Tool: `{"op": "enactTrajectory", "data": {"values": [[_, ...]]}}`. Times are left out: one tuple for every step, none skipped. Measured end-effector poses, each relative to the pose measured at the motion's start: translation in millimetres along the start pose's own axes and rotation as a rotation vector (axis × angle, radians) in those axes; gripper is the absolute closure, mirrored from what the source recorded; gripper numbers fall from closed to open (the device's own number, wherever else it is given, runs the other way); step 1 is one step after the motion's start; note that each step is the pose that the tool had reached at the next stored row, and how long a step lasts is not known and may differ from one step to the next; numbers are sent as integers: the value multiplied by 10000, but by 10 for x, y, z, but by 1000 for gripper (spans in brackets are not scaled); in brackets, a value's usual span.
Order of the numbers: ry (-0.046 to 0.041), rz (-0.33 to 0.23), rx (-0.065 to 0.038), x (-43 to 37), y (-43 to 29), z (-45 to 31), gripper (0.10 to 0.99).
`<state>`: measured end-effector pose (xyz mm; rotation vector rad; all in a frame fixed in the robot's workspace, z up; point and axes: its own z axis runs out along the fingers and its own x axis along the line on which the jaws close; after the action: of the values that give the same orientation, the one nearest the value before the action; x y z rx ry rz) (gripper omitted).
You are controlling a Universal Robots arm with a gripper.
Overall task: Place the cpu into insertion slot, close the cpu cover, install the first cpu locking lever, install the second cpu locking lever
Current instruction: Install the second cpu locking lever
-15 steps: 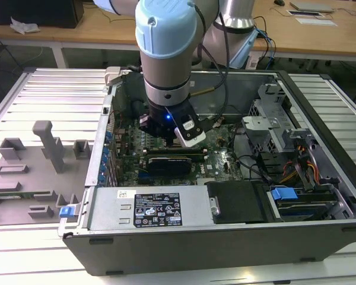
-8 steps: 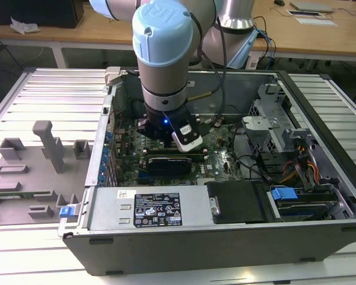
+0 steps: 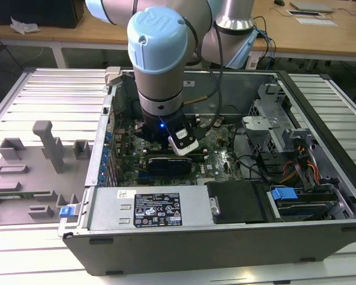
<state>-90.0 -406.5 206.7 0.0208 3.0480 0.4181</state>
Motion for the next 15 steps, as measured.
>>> {"op": "enactTrajectory", "data": {"values": [[0,1,-17,8,-3,9,980],[-1,2,-43,23,-5,25,980],[1,7,-89,41,-3,40,980],[1,10,-186,47,1,49,980],[1,16,-252,48,4,55,980],[1,25,-373,49,7,67,980],[2,31,-466,50,13,80,980],[2,35,-533,51,11,95,980],[1,36,-556,53,9,105,980],[1,36,-567,54,7,110,980],[2,37,-578,57,5,117,980],[3,37,-580,59,4,121,980],[3,37,-580,59,4,123,980],[3,38,-580,59,4,123,980],[2,38,-581,59,4,123,980]]}}
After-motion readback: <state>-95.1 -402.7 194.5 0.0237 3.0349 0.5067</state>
